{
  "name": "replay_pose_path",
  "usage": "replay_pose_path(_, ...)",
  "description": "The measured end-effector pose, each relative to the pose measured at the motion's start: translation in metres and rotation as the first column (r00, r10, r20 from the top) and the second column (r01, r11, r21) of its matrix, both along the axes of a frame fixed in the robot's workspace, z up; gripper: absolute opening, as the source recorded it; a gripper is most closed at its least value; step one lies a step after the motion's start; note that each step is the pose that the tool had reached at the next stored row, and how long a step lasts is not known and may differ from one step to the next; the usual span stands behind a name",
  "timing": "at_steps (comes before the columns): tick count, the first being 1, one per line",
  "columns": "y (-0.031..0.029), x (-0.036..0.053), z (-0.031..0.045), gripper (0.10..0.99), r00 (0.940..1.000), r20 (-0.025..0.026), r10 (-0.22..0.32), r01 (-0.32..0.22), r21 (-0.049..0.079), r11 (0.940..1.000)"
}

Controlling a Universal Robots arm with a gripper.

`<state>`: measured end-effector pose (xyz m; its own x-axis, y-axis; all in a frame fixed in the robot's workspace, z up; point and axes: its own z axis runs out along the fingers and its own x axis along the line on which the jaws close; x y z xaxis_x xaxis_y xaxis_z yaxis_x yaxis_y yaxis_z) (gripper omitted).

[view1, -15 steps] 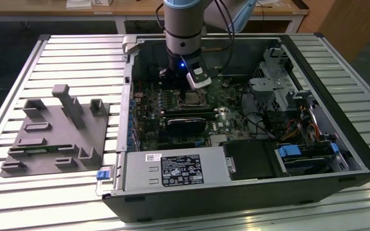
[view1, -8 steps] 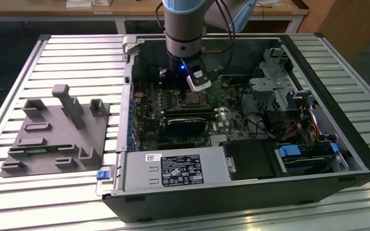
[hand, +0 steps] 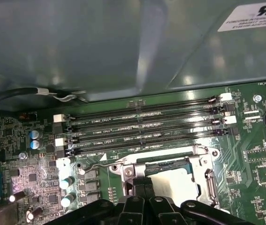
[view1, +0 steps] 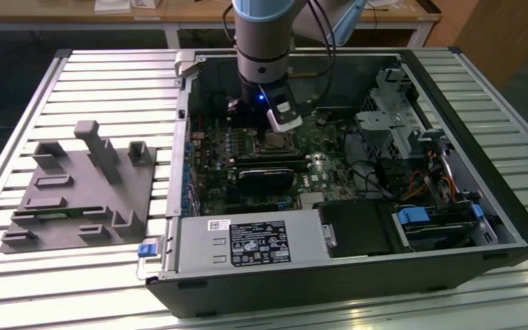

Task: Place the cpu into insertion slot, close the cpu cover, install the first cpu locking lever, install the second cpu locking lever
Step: 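Close the cpu cover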

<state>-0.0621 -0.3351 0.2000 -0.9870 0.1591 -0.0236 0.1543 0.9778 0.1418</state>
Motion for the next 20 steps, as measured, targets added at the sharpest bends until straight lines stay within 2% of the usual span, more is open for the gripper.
replay_pose_path(20, 0.0000, 0.0115, 0.0003, 0.106, 1.0000, -0.0003, 0.000, 0.000, 0.000, 1.0000)
